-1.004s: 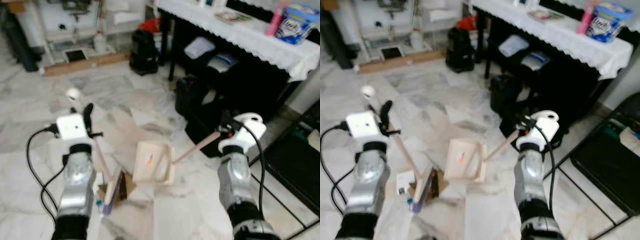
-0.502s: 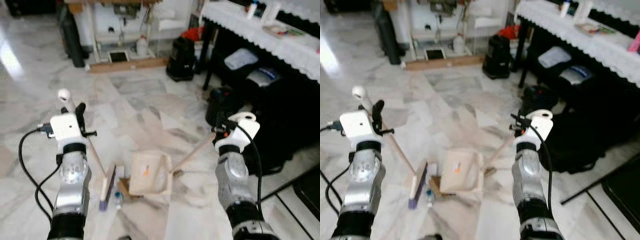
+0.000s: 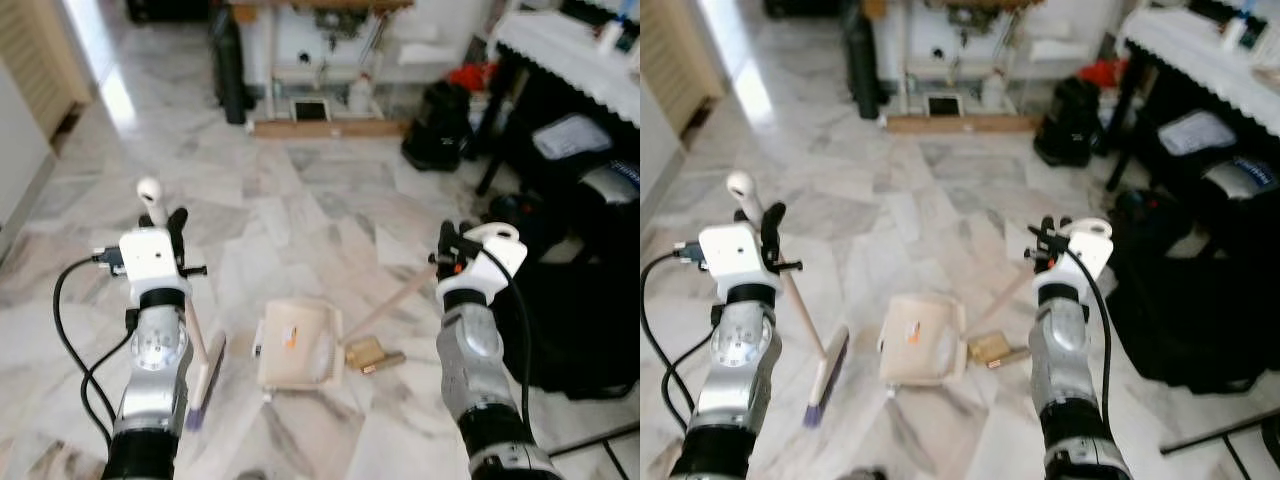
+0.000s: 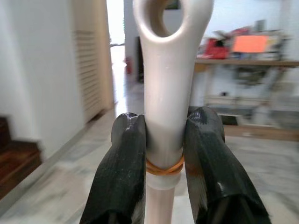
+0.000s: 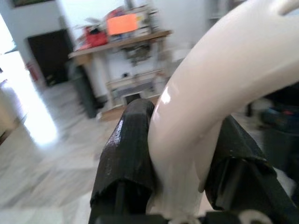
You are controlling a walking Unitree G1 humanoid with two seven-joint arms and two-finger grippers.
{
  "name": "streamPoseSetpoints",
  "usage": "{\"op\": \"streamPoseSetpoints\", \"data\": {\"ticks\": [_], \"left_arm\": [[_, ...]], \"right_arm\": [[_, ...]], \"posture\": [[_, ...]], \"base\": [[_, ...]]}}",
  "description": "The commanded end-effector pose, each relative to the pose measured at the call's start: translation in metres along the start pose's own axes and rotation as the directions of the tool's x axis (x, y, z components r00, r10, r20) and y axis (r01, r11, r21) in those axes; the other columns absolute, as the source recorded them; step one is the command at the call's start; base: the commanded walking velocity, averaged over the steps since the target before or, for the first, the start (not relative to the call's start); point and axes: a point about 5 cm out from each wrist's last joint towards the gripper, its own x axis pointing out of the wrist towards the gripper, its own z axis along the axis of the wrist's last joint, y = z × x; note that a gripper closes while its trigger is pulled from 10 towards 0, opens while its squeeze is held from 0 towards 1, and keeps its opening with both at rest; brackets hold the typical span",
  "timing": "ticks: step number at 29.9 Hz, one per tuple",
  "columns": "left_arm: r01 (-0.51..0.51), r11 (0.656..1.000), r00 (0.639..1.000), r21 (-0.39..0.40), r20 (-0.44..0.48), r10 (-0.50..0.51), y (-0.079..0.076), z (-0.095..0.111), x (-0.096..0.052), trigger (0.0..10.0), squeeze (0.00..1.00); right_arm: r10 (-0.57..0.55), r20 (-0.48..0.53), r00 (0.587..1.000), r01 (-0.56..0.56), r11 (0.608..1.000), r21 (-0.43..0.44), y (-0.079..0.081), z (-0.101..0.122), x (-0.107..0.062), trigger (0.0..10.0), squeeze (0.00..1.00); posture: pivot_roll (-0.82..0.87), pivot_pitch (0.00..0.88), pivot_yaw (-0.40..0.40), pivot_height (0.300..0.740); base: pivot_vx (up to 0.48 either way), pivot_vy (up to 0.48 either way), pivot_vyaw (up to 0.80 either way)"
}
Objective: Sweep floor
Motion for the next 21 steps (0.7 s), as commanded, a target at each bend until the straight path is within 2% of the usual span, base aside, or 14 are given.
{"op": "streamPoseSetpoints", "data": {"ticks": [1, 9, 21], "left_arm": [[-0.002, 1.000, 0.999, -0.002, 0.051, 0.003, -0.002, 0.010, 0.003, 10.0, 0.00], [0.013, 1.000, 1.000, -0.007, 0.018, -0.013, -0.006, 0.005, 0.002, 10.0, 0.00], [0.133, 0.991, 0.991, 0.002, -0.011, -0.133, -0.018, 0.000, -0.001, 10.0, 0.00]], "right_arm": [[0.010, 0.065, 0.998, -0.011, 1.000, 0.012, 0.003, 0.015, 0.005, 10.0, 0.00], [0.019, 0.067, 0.998, -0.020, 1.000, 0.009, 0.004, 0.017, 0.008, 10.0, 0.00], [0.004, 0.075, 0.997, -0.005, 1.000, 0.017, 0.006, 0.015, 0.003, 10.0, 0.00]], "posture": [[0.02, 0.009, -0.097, 0.740], [0.02, 0.006, -0.102, 0.740], [0.02, 0.000, -0.052, 0.740]], "base": [[0.000, 0.000, 0.76], [0.000, 0.000, 0.76], [0.000, 0.000, 0.75]]}}
